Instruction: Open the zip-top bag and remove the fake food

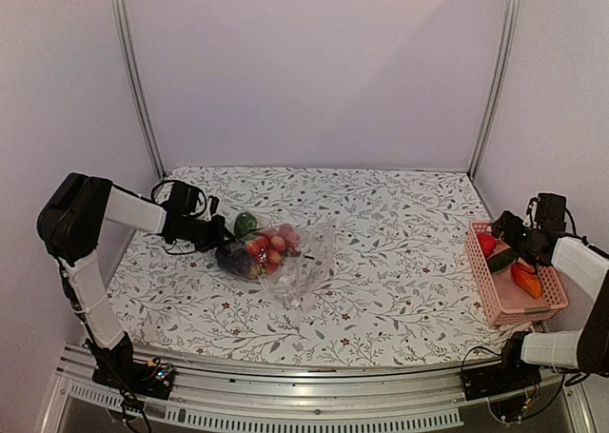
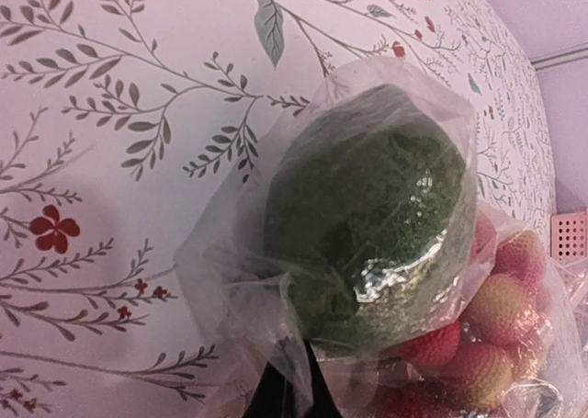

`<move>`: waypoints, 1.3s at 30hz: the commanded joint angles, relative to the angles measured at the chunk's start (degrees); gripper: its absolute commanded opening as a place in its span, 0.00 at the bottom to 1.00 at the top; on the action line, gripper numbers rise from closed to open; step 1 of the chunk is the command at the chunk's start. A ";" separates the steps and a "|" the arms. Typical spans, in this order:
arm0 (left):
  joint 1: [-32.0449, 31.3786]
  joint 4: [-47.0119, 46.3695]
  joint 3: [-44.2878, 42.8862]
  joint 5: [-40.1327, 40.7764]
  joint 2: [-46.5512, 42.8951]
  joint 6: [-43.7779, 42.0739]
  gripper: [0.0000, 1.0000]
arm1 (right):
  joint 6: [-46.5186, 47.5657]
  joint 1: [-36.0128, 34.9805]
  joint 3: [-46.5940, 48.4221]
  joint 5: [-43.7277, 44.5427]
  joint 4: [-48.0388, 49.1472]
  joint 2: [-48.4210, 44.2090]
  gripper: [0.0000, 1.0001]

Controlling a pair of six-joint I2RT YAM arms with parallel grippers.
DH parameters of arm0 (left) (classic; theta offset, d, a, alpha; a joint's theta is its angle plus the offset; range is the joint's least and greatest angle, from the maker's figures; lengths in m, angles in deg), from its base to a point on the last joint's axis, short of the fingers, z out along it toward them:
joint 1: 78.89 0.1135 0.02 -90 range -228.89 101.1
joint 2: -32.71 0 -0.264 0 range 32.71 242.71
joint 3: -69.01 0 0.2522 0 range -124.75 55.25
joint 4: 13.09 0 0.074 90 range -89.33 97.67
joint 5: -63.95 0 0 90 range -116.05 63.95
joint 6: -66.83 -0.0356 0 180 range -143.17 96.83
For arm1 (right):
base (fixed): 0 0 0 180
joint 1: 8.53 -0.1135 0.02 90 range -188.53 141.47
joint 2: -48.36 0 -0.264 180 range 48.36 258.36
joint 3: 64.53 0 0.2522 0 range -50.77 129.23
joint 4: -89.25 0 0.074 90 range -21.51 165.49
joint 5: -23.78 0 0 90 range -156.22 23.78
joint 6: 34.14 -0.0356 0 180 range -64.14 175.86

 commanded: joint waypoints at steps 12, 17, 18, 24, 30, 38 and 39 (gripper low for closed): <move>0.58 -0.58 1.50 0.05 -0.06 0.41 0.00 | 8.95 -21.19 4.78 -24.57 13.23 6.11 0.87; 0.60 -0.78 1.51 -0.21 -0.06 0.56 0.00 | 10.16 -31.26 6.82 -26.13 16.50 11.45 0.83; 0.54 -0.80 1.47 -0.33 -0.12 0.56 0.00 | 10.74 -33.12 7.02 -26.80 17.45 12.62 0.82; 0.60 -0.80 1.35 -0.95 -0.15 0.46 0.00 | 17.46 -42.51 10.03 -25.99 20.36 18.78 0.78; 0.45 -0.89 1.33 -1.50 -0.07 0.56 0.00 | 25.46 -52.48 15.44 -22.32 20.46 26.15 0.71; 0.46 -0.23 0.44 -2.64 0.37 -0.67 0.00 | 33.59 -60.81 23.91 -14.63 20.95 38.42 0.63; 0.38 -0.13 0.29 -2.69 0.46 -0.81 0.00 | 34.43 -61.33 24.73 -14.44 21.10 39.59 0.62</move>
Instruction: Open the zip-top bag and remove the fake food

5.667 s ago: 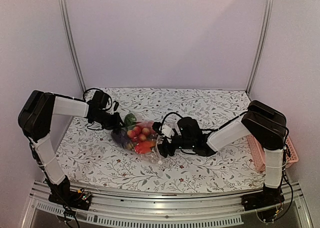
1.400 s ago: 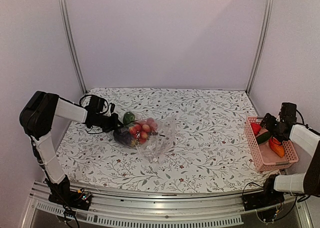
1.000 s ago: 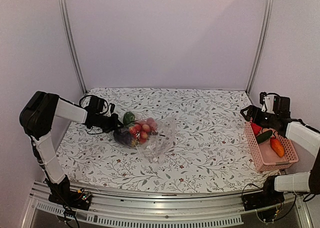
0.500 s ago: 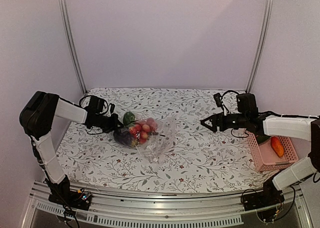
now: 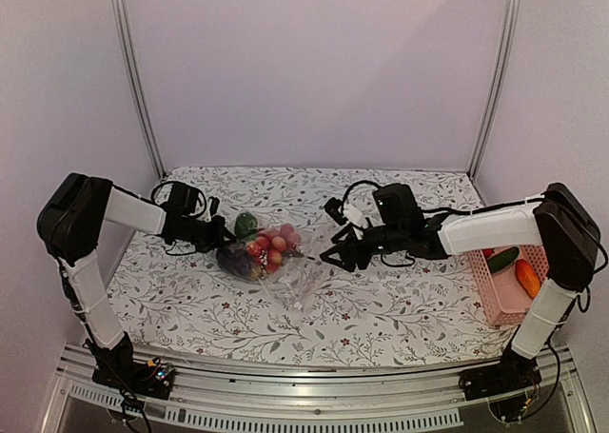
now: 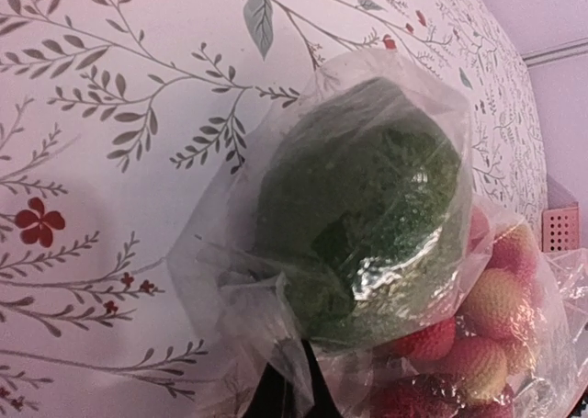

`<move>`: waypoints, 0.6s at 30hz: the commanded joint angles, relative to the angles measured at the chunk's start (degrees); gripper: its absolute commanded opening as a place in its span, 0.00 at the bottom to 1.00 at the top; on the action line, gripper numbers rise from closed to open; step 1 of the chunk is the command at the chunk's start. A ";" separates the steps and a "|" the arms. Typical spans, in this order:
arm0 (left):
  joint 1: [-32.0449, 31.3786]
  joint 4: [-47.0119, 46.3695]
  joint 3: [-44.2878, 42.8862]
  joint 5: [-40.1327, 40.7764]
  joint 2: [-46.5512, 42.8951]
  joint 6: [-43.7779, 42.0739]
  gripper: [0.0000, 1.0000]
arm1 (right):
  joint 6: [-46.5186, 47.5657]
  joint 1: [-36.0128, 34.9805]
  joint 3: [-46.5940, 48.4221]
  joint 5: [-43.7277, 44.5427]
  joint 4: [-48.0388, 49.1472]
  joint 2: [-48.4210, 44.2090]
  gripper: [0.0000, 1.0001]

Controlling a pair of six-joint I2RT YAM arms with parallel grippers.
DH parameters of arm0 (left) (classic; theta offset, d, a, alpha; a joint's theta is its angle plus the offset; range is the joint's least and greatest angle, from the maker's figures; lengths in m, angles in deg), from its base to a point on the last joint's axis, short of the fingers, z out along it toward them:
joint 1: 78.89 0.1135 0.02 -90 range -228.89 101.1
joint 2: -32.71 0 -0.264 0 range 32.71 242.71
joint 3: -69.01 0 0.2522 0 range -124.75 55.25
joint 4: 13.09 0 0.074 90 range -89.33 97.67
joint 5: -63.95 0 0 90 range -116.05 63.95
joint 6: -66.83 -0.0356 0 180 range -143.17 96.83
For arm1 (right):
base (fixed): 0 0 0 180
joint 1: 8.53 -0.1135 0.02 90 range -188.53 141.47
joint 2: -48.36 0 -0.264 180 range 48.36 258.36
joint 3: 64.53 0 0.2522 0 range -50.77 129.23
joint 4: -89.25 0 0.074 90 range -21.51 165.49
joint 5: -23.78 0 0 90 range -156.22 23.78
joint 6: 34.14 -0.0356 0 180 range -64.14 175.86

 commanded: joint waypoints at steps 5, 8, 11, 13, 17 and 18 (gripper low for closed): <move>0.17 0.88 -0.41 -1.53 0.66 -1.48 0.00 | 8.29 -3.48 6.78 6.24 0.96 11.54 0.55; 0.01 0.88 -0.48 -1.63 0.73 -1.52 0.00 | 9.38 -3.62 8.53 8.07 1.05 14.47 0.50; -0.10 0.88 -0.73 -1.80 0.90 -1.58 0.00 | 11.02 -3.90 10.53 10.01 0.79 17.29 0.48; -0.15 0.96 -0.92 -1.89 1.07 -1.72 0.00 | 12.20 -4.18 11.97 10.96 0.49 18.68 0.47; -0.19 1.14 -1.25 -2.05 1.26 -1.74 0.00 | 13.80 -4.28 15.02 11.45 -0.52 21.51 0.46; -0.25 1.18 -1.34 -2.10 1.38 -1.74 0.00 | 14.10 -4.28 15.64 11.49 -0.68 22.41 0.46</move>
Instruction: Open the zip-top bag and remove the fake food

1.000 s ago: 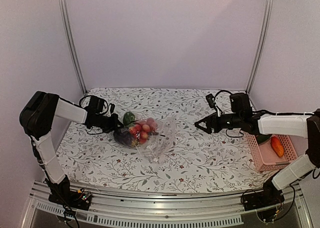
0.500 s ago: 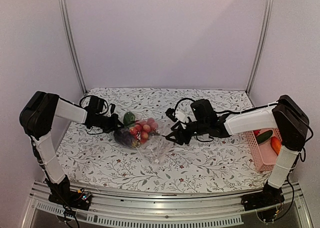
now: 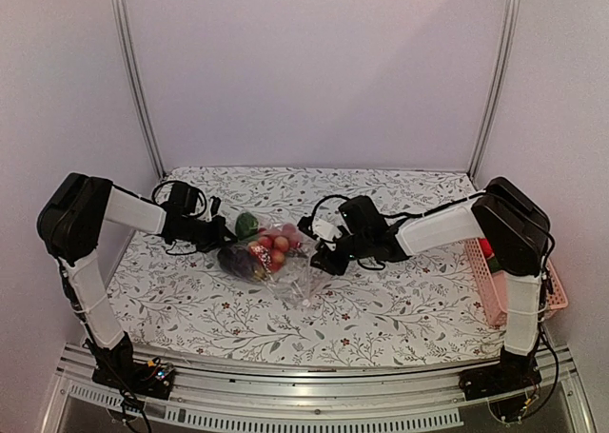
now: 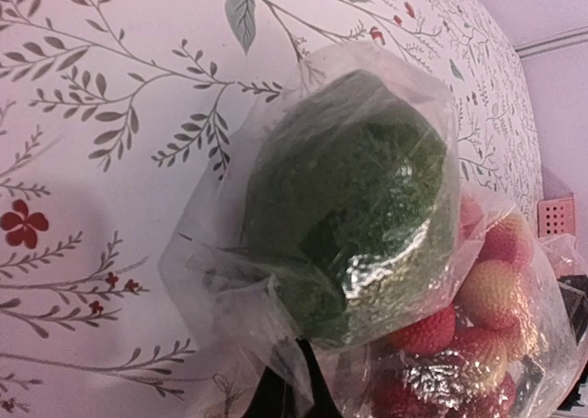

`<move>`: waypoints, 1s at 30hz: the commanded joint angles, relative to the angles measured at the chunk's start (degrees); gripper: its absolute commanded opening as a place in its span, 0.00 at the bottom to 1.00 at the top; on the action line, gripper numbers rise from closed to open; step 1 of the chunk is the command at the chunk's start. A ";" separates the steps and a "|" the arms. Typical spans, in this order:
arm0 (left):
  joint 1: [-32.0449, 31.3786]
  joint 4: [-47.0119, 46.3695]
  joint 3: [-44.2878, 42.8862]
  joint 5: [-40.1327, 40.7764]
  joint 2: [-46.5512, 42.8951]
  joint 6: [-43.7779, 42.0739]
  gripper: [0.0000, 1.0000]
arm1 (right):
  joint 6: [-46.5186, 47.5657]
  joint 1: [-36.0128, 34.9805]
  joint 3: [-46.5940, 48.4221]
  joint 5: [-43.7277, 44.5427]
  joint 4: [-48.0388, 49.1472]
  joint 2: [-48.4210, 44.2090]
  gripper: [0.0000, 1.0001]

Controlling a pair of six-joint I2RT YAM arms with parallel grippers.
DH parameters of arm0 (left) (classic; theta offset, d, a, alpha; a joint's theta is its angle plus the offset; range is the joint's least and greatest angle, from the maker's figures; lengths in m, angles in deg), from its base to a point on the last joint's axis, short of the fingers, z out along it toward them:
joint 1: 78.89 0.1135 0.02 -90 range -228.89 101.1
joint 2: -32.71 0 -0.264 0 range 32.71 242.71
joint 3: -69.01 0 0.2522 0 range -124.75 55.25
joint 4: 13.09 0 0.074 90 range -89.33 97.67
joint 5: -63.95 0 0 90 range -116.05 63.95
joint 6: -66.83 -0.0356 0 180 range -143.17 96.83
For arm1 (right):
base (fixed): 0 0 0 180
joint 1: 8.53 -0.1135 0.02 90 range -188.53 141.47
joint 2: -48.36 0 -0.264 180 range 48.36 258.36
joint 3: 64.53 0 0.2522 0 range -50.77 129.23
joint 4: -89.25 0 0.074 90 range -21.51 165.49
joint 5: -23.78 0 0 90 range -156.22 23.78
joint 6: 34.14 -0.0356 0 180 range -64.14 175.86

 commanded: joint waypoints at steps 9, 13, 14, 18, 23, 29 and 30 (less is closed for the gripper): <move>-0.78 1.63 -2.48 -0.83 2.08 -1.06 0.00 | 2.63 -0.56 10.33 1.50 -3.48 9.25 0.45; -1.11 1.89 -2.87 -0.89 2.21 -1.09 0.00 | 2.20 -0.56 13.62 1.82 -5.10 11.88 0.46; -1.21 1.90 -2.88 -0.81 2.22 -1.11 0.00 | 1.96 -0.56 14.42 1.87 -5.26 12.64 0.47; -1.40 2.16 -2.97 -0.64 2.29 -1.10 0.00 | 1.21 -0.56 17.08 1.42 -7.08 15.30 0.45; -1.34 2.34 -2.65 0.32 1.95 -1.03 0.00 | 0.45 -0.56 16.33 -0.40 -8.28 15.56 0.23; -1.38 1.91 -2.36 2.25 2.02 0.24 0.00 | -1.79 -0.57 11.76 -0.88 -8.37 9.80 0.04; -1.40 1.85 -2.36 2.62 2.15 0.43 0.00 | -2.22 -0.56 10.96 -0.63 -8.40 8.85 0.01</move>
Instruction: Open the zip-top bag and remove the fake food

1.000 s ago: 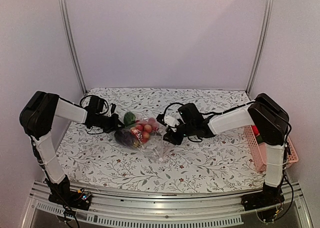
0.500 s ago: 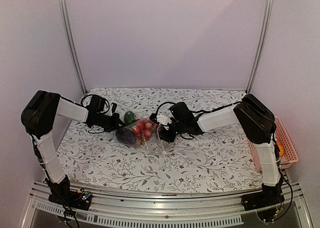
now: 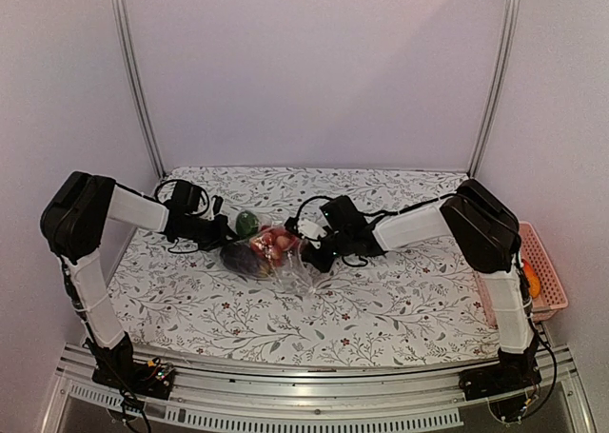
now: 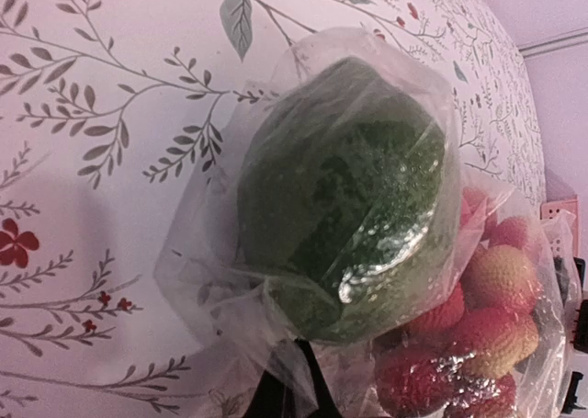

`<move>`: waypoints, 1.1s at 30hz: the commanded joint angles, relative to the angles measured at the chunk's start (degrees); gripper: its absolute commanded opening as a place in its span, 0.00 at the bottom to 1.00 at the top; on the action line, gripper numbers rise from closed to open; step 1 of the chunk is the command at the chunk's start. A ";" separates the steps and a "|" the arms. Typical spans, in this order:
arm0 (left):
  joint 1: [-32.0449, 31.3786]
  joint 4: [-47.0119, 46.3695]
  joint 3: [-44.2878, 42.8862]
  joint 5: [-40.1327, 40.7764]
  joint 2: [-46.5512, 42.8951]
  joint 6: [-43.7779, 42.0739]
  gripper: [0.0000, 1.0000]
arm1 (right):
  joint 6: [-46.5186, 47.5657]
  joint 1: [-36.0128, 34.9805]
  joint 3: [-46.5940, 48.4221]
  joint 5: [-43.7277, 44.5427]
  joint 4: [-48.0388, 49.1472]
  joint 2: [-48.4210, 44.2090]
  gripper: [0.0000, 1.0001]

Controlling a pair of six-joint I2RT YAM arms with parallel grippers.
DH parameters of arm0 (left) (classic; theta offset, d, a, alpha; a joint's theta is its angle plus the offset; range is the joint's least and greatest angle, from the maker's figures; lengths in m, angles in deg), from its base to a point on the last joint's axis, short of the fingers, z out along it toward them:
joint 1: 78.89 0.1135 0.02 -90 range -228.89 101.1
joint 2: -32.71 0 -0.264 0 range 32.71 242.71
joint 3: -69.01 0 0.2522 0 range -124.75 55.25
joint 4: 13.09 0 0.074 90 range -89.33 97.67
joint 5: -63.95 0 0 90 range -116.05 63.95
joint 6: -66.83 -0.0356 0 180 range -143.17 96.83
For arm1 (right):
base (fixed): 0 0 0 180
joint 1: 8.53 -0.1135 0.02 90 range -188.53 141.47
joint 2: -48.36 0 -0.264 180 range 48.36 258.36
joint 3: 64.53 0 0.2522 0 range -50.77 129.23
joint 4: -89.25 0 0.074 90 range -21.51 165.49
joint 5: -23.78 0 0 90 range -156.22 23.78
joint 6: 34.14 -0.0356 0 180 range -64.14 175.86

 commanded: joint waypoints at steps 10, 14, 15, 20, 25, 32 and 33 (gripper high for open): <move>-0.57 0.52 -0.43 3.09 1.47 1.59 0.00 | -4.42 -0.43 -9.65 1.57 -6.15 -12.23 0.00; -0.47 0.52 -0.52 3.37 1.54 1.91 0.00 | -5.74 -0.43 -11.96 1.13 -7.86 -14.80 0.00; -0.42 0.58 -0.52 3.54 1.56 1.95 0.00 | -6.30 -0.44 -12.81 1.21 -8.09 -15.86 0.00; -0.03 0.84 -0.60 3.86 1.83 2.02 0.00 | -8.29 -0.51 -17.55 1.00 -8.56 -21.21 0.00; 0.44 0.88 -0.44 3.85 2.14 1.83 0.00 | -10.48 -0.49 -22.68 2.19 -8.27 -28.03 0.00; 0.26 -0.40 -0.43 2.69 2.94 2.12 0.00 | -11.78 -0.44 -24.15 3.50 -7.30 -31.61 0.00; 0.05 -0.73 -0.43 2.43 2.89 2.06 0.00 | -11.86 -0.44 -22.69 3.54 -7.84 -30.95 0.00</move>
